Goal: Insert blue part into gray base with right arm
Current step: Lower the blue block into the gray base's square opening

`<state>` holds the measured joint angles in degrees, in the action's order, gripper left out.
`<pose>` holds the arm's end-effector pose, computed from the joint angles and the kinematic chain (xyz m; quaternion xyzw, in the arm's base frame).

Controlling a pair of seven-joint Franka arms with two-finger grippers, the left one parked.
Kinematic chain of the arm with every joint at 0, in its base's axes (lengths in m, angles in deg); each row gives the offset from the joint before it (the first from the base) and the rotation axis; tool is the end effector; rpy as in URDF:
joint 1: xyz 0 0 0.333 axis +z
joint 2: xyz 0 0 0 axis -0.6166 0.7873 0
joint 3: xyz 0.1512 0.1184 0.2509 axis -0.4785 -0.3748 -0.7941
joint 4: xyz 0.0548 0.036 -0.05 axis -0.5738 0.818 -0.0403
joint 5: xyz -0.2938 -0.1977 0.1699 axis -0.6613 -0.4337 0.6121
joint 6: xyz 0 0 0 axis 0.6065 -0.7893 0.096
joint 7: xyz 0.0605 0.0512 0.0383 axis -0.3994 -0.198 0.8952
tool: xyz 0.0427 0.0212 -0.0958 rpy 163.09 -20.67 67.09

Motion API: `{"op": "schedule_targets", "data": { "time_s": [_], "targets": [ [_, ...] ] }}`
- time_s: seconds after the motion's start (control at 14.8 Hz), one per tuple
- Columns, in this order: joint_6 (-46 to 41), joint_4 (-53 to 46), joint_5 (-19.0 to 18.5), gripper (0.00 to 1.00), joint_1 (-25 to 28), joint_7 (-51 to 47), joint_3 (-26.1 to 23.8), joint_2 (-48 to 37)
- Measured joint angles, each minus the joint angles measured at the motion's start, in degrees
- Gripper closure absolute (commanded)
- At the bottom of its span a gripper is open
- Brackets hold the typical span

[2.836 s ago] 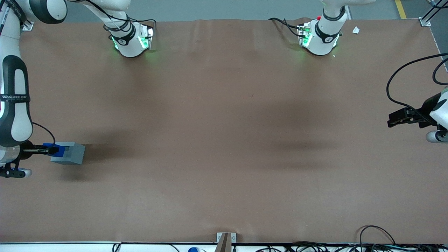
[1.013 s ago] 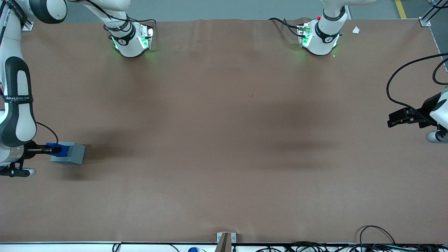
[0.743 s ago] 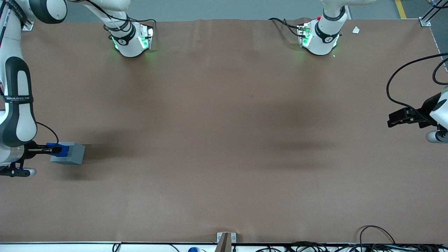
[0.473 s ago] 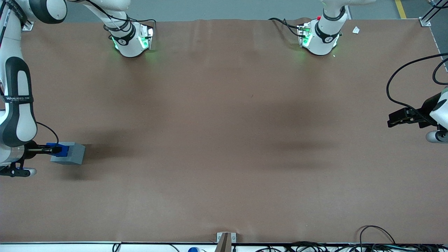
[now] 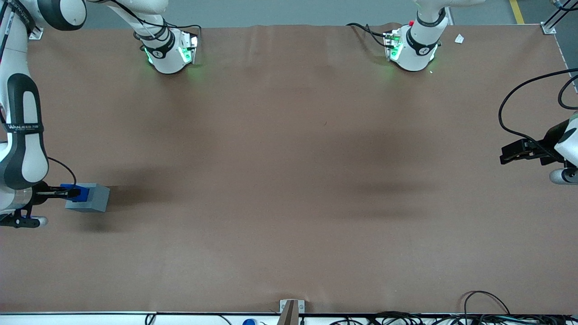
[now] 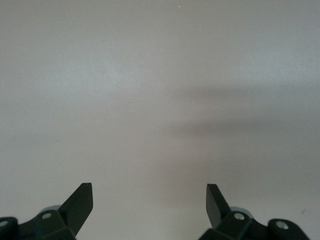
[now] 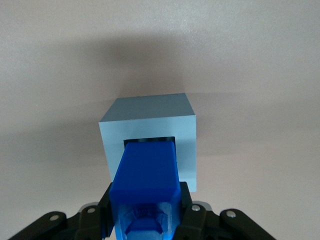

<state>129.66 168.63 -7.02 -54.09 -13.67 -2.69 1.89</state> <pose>0.6674 -0.2075 0.2896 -0.9905 0.0380 0.1325 0.0022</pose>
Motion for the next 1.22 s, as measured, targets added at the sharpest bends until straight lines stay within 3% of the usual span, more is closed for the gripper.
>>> {"op": "schedule_targets", "data": {
  "time_s": [0.27, 0.41, 0.74, 0.95, 1.01, 1.08, 1.15, 1.22],
  "targets": [
    [0.1, 0.2, 0.0, 0.94, 0.0, 0.0, 0.0, 0.0],
    [0.3, 0.2, 0.0, 0.86, 0.0, 0.0, 0.0, 0.0],
    [0.5, 0.3, 0.0, 0.85, 0.0, 0.0, 0.0, 0.0],
    [1.5, 0.5, 0.0, 0.77, 0.0, 0.0, 0.0, 0.0],
    [1.7, 0.7, 0.0, 0.69, 0.0, 0.0, 0.0, 0.1],
    [2.0, 0.9, 0.0, 0.52, 0.0, 0.0, 0.0, 0.1],
    [2.3, 1.1, 0.0, 0.41, 0.0, 0.0, 0.0, 0.2],
    [2.4, 1.3, 0.0, 0.15, 0.0, 0.0, 0.0, 0.3]
  ]
}}
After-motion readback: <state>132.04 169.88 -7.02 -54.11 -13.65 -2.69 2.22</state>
